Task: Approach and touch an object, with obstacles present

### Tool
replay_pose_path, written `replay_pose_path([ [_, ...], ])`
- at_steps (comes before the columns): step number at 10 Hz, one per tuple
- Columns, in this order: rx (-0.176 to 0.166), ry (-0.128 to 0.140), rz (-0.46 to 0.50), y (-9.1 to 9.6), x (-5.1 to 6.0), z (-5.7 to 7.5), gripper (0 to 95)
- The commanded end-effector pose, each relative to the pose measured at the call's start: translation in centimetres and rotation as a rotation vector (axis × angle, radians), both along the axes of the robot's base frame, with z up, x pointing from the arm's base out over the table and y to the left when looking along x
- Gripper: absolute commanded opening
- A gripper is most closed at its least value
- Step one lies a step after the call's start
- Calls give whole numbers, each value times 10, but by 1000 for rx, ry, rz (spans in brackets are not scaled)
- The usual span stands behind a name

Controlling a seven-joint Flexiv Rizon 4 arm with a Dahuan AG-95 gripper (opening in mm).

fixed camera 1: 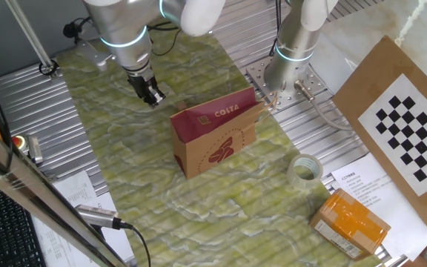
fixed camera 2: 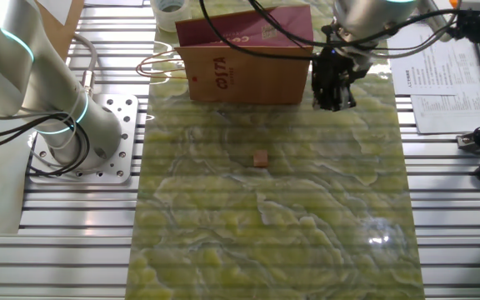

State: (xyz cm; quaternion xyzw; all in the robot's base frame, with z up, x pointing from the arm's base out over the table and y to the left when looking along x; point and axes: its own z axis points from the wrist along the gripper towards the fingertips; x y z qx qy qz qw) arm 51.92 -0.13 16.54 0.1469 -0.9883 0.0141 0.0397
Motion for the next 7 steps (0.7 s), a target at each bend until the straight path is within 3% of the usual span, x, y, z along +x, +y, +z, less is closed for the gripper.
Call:
replay_pose_path([
  [1, 2, -3, -1, 1, 18, -2, 0],
  [5, 10, -2, 43, 11, 52, -2, 0],
  [6, 10, -2, 43, 11, 52, -2, 0],
  [7, 8, -5, 24, 32, 58, -7, 0],
])
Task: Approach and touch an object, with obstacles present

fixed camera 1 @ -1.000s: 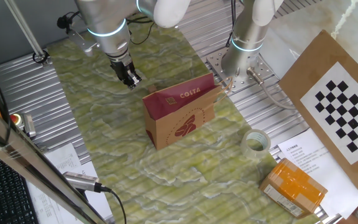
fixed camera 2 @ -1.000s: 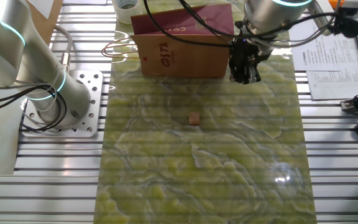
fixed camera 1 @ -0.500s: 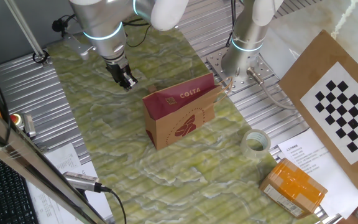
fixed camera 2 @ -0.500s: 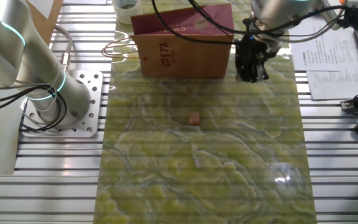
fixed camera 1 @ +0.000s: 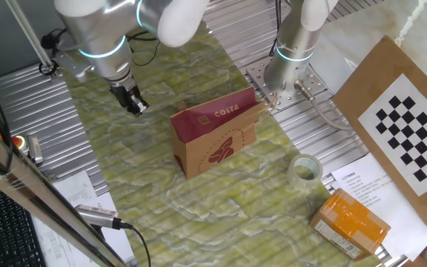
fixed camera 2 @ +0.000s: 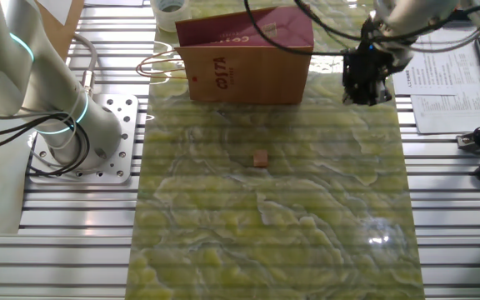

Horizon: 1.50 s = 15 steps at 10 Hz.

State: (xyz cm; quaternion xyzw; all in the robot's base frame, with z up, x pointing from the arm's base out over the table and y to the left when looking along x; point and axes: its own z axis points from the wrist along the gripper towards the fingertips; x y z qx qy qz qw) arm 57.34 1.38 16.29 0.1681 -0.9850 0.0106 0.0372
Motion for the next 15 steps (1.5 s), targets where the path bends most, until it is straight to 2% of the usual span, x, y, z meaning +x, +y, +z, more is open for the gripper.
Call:
replay_pose_path([
  [1, -2, -8, -32, 27, 4, -7, 0],
  [3, -3, -21, -62, 46, 5, -11, 0],
  [5, -3, -31, -82, 61, 12, -10, 0],
  [9, -4, -29, -110, 88, 44, -2, 0],
  [10, -5, -25, -116, 94, 47, 0, 0],
  [12, -2, -23, -128, 107, 49, 2, 0],
  [15, 4, -17, -166, 138, 41, 2, 0],
])
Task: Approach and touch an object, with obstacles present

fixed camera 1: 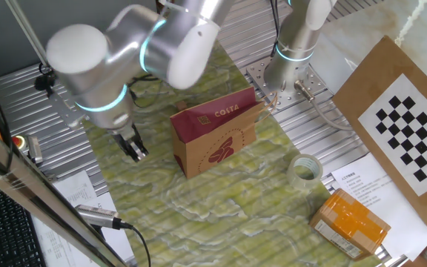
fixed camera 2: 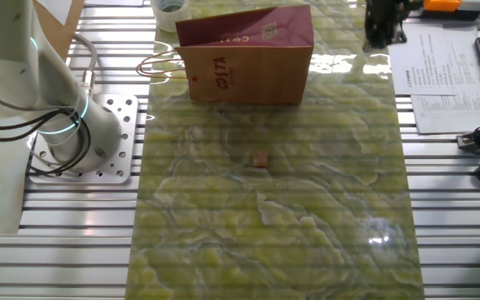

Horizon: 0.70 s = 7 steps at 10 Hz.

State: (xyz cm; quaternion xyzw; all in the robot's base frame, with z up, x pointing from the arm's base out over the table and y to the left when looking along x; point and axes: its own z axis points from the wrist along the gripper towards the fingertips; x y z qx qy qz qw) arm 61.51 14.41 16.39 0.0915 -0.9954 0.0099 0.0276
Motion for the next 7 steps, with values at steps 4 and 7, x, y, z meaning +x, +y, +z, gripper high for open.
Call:
replay_pose_path([
  [4, 16, 11, -23, 42, -3, 12, 0],
  [7, 25, 25, -17, 42, -3, 11, 0],
])
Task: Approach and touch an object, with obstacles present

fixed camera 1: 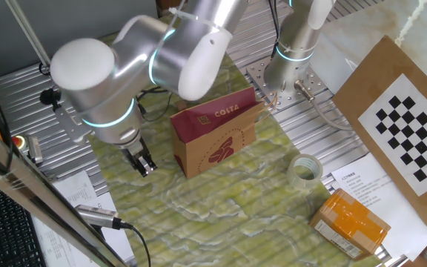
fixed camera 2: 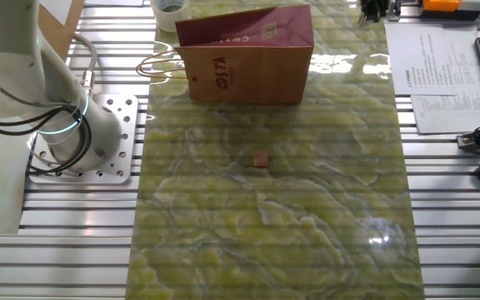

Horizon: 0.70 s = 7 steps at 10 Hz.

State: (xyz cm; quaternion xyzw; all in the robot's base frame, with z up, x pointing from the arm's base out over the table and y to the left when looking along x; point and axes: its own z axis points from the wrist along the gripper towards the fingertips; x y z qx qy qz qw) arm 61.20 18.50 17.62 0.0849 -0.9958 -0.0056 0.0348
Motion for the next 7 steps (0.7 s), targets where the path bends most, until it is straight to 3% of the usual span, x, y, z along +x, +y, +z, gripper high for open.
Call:
replay_pose_path([
  [1, -4, 8, -1, 1, 1, -1, 0],
  [7, -3, 11, -8, 1, 1, -3, 0],
])
